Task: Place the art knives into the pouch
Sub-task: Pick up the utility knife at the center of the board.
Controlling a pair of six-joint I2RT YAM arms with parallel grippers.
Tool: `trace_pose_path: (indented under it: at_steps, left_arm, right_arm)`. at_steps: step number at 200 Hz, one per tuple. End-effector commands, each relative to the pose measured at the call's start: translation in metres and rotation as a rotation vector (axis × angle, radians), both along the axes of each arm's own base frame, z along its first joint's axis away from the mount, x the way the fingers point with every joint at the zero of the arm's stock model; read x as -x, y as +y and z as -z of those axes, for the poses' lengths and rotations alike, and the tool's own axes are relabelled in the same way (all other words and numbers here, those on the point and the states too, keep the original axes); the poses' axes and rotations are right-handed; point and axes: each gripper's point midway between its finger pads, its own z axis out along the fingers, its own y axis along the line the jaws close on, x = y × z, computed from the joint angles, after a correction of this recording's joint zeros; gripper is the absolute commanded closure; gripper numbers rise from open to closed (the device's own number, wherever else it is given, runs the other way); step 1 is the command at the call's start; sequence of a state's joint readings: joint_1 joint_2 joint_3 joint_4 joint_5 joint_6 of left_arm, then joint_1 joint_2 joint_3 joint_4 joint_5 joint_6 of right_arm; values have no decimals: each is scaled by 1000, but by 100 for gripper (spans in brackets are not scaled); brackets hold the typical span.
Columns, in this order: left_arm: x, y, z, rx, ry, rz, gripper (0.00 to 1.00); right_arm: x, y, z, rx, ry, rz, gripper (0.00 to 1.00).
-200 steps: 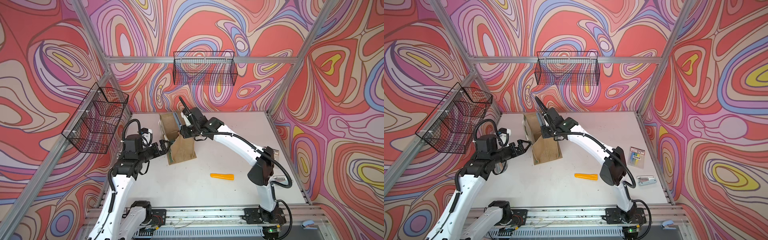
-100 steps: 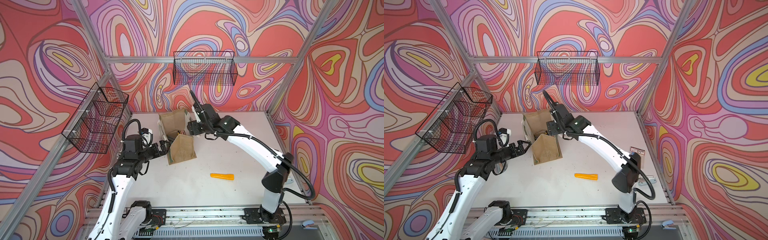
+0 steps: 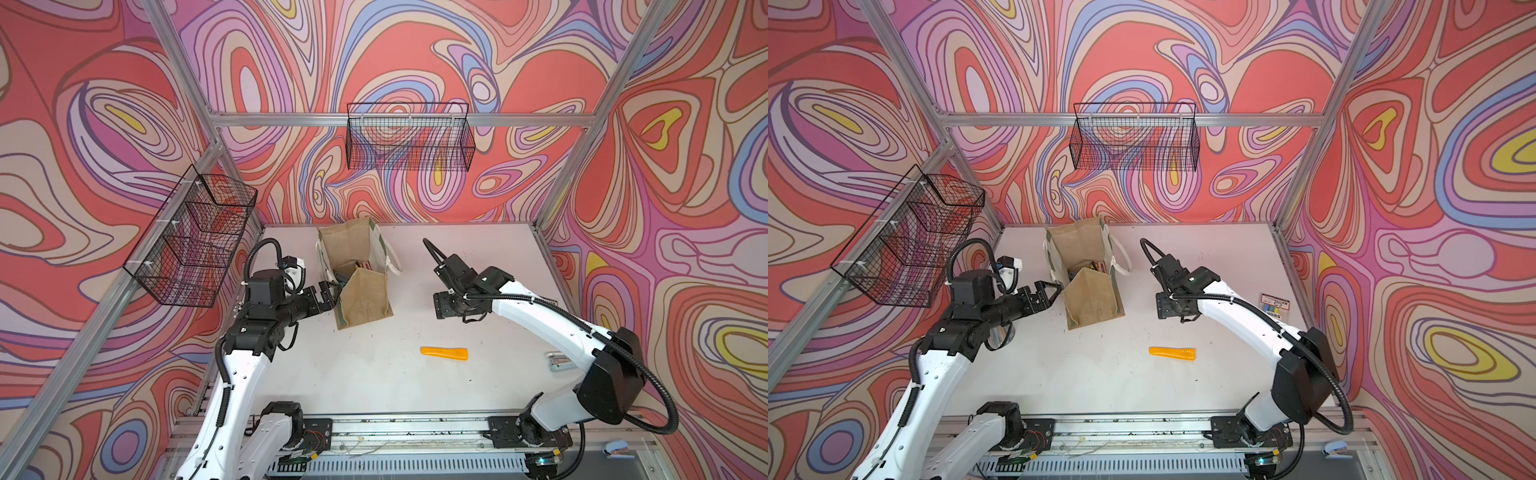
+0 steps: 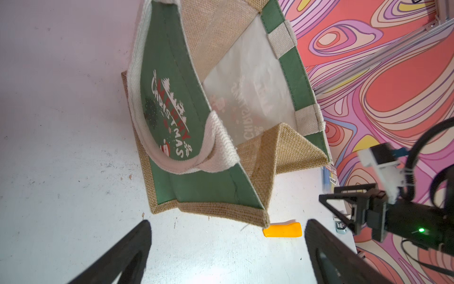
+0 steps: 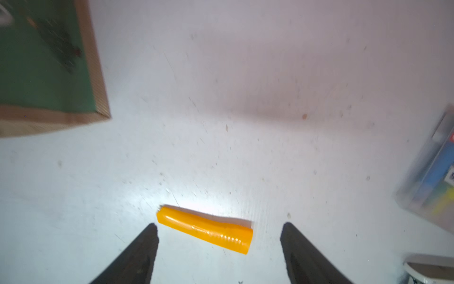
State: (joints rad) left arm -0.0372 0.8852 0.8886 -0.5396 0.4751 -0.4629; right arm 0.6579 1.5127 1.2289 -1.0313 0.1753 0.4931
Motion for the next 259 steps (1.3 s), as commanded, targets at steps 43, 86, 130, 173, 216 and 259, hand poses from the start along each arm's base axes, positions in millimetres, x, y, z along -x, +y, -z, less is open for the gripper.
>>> trace_pose_path:
  at_steps: [43,86,130,173,216,259]
  left_arm:
    - [0,-2,-12,-3,-35,22,0]
    - [0,0,-12,-18,-32,23,0]
    - [1,0,-12,-24,-24,21,0]
    - [1,1,-12,-26,-22,21,0]
    - [1,2,-10,-37,-17,17,0]
    - [2,4,-10,-49,-15,12,0]
  right_arm:
    - [56,11,34,-55,137,-35,9]
    - [60,9,50,40,127,-89,5]
    - [63,6,67,271,153,-214,3]
    - [57,15,85,276,155,-259,6]
    - [50,17,101,319,166,-284,9]
    - [43,21,114,288,167,-273,19]
